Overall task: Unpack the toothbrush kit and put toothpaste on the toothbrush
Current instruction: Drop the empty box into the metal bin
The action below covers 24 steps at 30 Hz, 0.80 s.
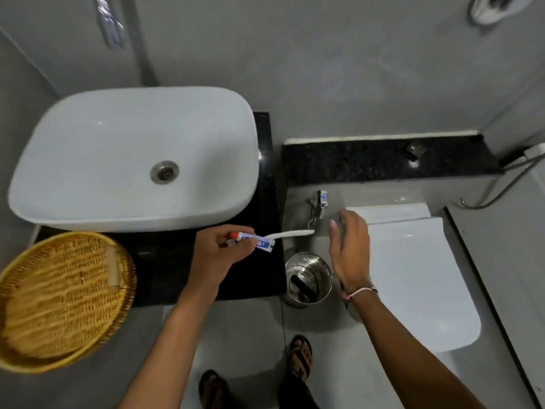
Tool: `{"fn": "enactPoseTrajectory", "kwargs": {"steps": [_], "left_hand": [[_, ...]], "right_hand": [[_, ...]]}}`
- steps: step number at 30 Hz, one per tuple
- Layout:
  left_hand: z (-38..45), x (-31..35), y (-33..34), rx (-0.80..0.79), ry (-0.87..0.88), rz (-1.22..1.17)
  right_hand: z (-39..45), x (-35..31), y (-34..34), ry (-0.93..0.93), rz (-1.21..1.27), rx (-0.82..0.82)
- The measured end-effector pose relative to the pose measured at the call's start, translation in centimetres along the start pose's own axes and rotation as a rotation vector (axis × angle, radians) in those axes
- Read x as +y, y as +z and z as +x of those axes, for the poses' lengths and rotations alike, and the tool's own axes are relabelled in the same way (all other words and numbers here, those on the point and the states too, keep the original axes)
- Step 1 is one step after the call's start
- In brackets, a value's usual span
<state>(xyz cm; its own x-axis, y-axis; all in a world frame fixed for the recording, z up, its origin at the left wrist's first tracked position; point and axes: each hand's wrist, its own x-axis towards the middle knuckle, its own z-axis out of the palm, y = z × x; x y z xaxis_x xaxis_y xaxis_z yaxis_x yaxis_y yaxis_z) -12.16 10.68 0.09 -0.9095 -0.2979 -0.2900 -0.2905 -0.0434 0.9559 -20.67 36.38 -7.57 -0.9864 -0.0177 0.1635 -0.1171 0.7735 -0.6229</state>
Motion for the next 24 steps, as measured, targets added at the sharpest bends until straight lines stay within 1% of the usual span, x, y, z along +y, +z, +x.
{"fn": "enactPoseTrajectory", "kwargs": {"steps": [1, 2, 5, 7, 9, 13, 15, 18, 19, 21, 24], "left_hand": [[-0.2, 0.8, -0.9, -0.028, 0.015, 0.040], [-0.2, 1.4, -1.7, -0.055, 0.024, 0.082], [-0.5, 3.2, -4.2, -0.142, 0.078, 0.181], [-0.9, 4.2, -5.8, -0.196, 0.113, 0.224], [-1.4, 4.9, -7.5, -0.229, 0.138, 0.251], [-2.3, 5.3, -11.0, -0.252, 0.134, 0.231], [-2.7, 5.3, -12.7, -0.217, 0.138, 0.219], [-3.4, 5.3, -15.1, -0.121, 0.091, 0.096], [-3.7, 5.4, -16.0, -0.075, 0.084, 0.065], [-4.6, 5.4, -18.4, 0.023, 0.103, 0.035], [-6.3, 4.9, -22.1, 0.094, 0.120, 0.006]], "right_hand": [[-0.3, -2.3, -1.0, -0.103, 0.022, 0.015], [-0.8, -4.5, -1.7, -0.206, 0.021, -0.008], [-2.7, -10.4, -2.9, -0.459, -0.064, -0.169], [-3.7, -13.2, -3.2, -0.571, -0.093, -0.280], [-4.6, -15.4, -3.4, -0.622, -0.117, -0.369], [-5.7, -18.9, -2.5, -0.590, -0.168, -0.461], [-6.2, -20.5, -1.7, -0.548, -0.169, -0.484], [-6.9, -22.3, -0.7, -0.447, -0.165, -0.482], [-7.0, -22.8, -0.4, -0.404, -0.130, -0.473], [-7.3, -23.6, 0.5, -0.307, 0.024, -0.457], [-7.8, -25.0, 1.9, -0.170, 0.267, -0.478]]}}
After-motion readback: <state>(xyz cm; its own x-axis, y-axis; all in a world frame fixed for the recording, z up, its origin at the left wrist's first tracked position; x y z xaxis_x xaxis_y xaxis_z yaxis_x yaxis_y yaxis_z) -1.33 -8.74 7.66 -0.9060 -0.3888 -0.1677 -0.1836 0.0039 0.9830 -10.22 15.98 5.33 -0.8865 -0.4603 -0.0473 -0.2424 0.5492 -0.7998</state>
